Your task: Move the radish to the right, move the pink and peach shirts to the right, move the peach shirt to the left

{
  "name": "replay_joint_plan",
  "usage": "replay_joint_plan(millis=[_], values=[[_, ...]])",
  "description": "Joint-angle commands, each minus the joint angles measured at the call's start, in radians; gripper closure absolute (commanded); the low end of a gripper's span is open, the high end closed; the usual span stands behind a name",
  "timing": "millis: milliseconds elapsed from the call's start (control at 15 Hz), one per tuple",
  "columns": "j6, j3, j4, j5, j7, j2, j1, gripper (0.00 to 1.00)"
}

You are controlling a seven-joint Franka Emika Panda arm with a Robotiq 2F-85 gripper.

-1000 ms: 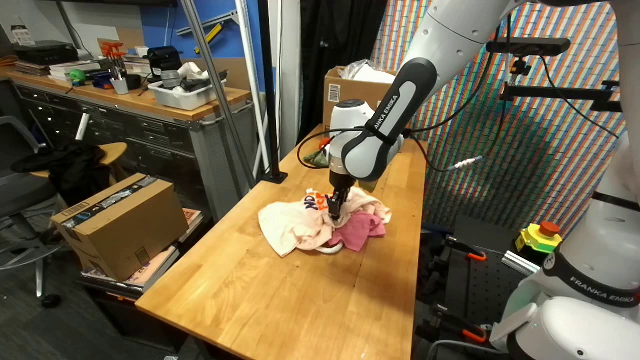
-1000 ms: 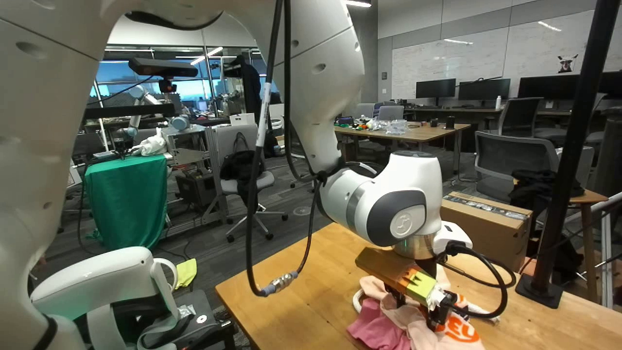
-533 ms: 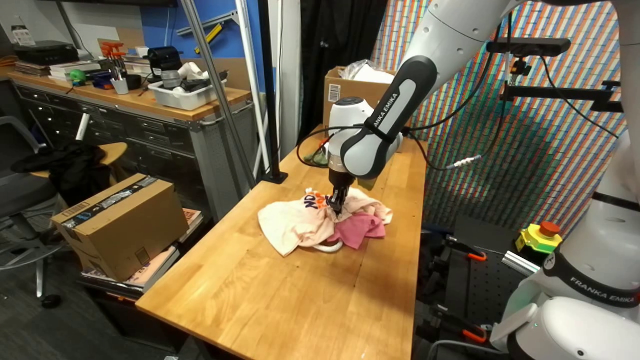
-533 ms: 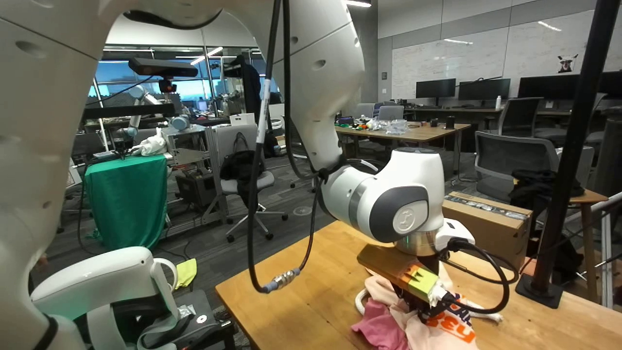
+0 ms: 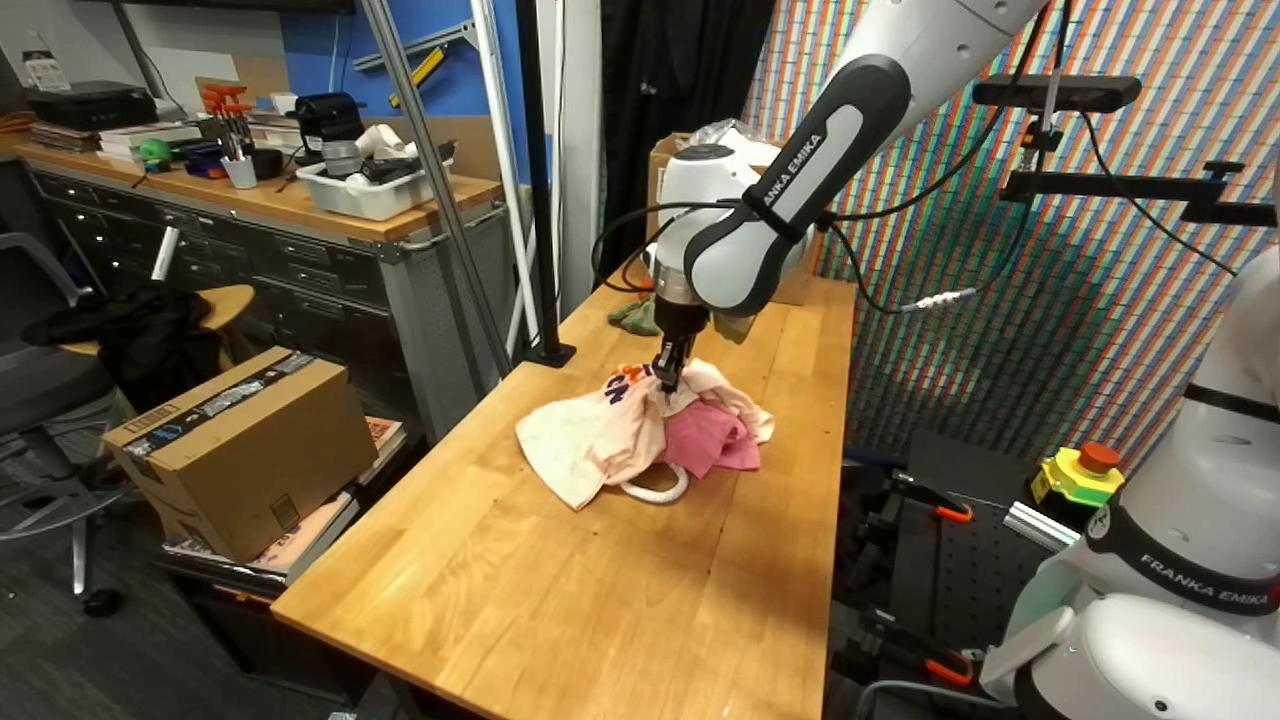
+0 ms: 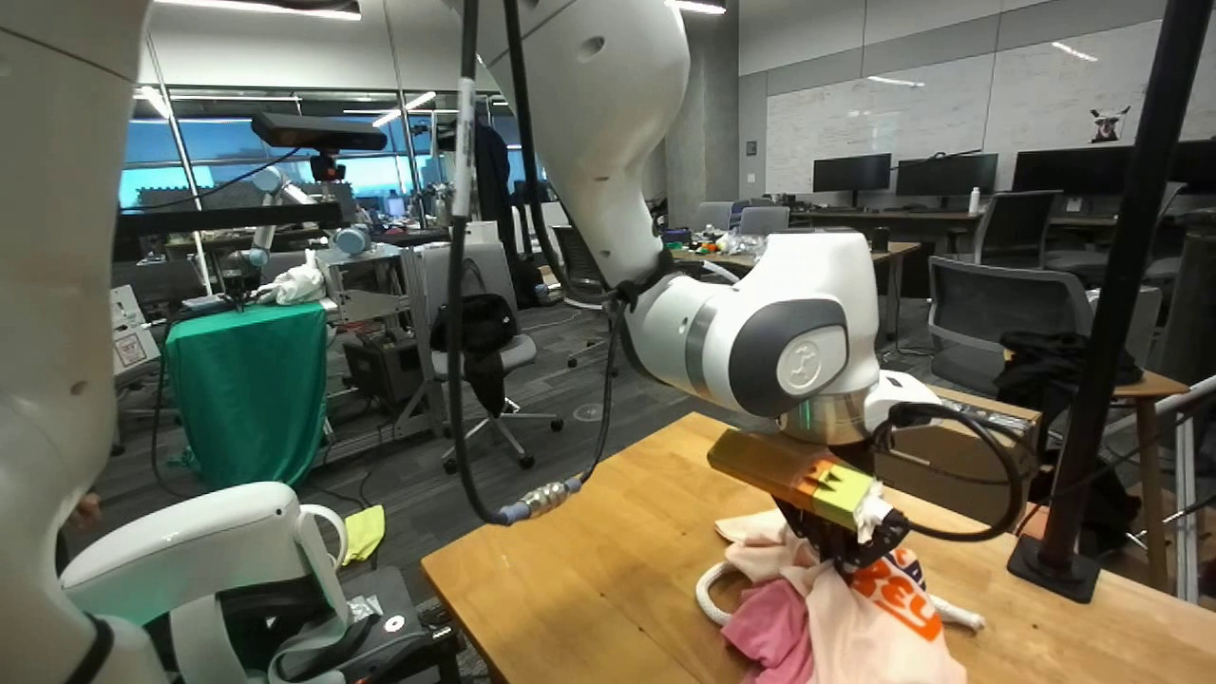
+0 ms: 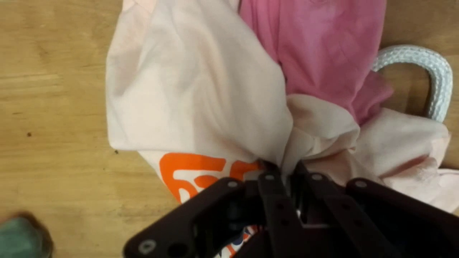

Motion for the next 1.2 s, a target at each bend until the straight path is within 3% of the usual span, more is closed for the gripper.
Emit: replay_joint_plan(millis=[0, 533, 1133], values=[[-0.013, -0.040, -0.052, -0.075, 0.052, -0.146, 0.023, 0.97], [-0.008, -0.082, -0.064, -0.283, 0.228, -0.344, 0.002, 0.97], [-0.024, -0.092, -0.095, -0.465, 0.433, -0.432, -0.099, 0.97]])
